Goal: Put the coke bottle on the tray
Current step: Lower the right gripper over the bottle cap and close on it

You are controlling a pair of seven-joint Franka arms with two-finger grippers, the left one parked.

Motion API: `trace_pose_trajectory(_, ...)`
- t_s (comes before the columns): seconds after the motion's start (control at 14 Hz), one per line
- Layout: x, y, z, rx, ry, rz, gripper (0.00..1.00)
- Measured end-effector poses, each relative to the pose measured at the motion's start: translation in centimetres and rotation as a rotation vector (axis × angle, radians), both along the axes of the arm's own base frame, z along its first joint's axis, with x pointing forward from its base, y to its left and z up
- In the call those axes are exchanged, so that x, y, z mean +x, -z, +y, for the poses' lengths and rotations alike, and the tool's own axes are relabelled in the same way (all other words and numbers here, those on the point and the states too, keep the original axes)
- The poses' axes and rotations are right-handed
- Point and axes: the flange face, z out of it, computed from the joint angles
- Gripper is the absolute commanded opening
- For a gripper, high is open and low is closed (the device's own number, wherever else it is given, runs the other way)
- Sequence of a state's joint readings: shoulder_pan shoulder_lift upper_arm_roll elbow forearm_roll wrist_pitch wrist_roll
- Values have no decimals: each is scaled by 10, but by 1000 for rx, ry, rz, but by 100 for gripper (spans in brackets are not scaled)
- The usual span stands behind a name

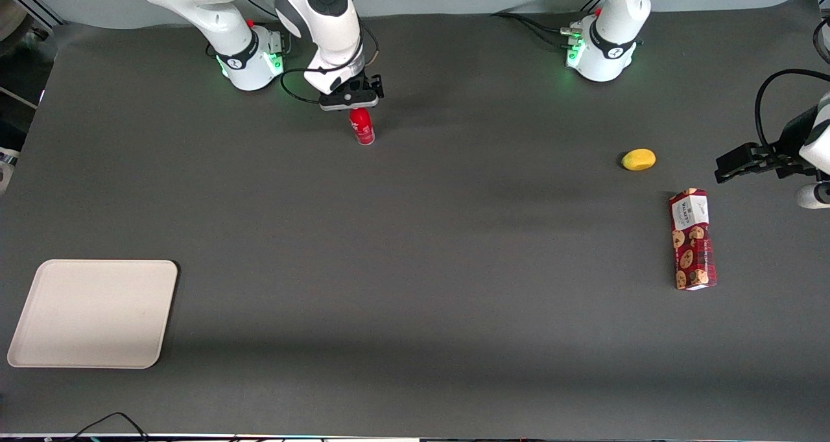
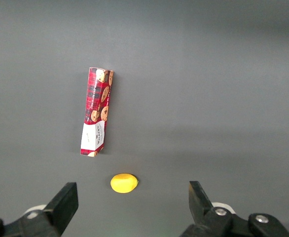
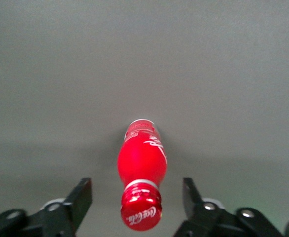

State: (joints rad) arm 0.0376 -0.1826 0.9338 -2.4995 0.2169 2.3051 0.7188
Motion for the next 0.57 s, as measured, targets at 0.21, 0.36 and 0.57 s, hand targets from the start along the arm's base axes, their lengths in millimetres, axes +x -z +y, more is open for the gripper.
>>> trace_pose_trajectory(0.21,-1,0,1,4,2,3,26)
trace_pose_trajectory(0.36,-1,0,1,9,3,-2,2)
trace_pose_trajectory(0.57,0,0,1,10,5,-2,0)
